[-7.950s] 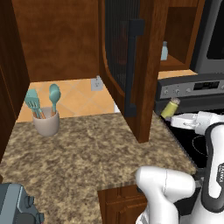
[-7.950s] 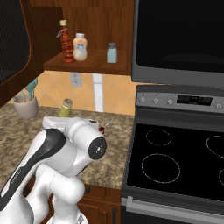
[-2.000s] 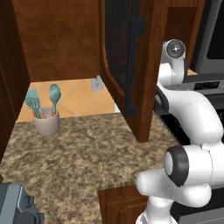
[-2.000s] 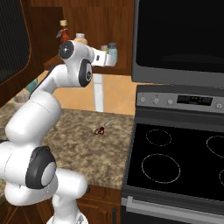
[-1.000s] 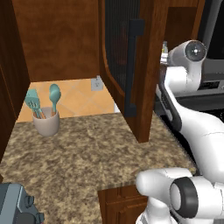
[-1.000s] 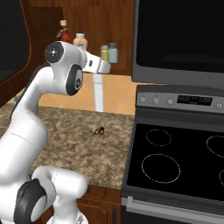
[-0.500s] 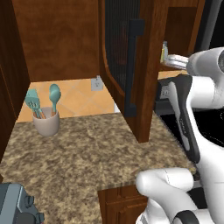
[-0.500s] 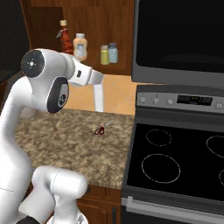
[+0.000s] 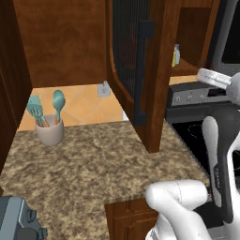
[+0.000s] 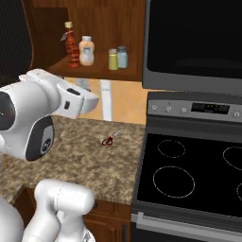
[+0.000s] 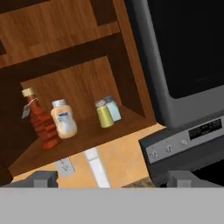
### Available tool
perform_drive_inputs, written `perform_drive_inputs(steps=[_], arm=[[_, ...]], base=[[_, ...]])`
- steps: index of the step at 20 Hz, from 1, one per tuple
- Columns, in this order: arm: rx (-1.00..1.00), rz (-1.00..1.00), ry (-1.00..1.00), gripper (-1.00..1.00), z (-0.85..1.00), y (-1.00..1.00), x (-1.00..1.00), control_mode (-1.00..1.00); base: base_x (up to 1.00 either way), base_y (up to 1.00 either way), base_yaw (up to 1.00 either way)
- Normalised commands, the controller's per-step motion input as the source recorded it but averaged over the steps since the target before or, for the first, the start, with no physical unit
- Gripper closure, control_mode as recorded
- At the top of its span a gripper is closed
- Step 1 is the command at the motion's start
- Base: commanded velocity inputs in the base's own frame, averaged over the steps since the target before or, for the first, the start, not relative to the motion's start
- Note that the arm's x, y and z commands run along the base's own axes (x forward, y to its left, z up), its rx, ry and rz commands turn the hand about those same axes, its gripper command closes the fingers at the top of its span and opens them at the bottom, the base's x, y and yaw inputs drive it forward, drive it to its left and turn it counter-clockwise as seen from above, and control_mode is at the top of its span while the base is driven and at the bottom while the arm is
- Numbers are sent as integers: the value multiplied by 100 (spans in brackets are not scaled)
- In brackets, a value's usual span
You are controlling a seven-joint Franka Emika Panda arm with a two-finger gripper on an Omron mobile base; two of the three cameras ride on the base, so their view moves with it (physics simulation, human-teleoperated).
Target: Put the shaker and condiment bottle from the counter next to their counterparts in the cabinet.
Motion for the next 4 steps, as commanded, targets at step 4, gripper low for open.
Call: perform_drive_inputs(steps=[4], arm=[[2,3,-22,-100,14,6,-100,-100]], base=[[0,0,0]])
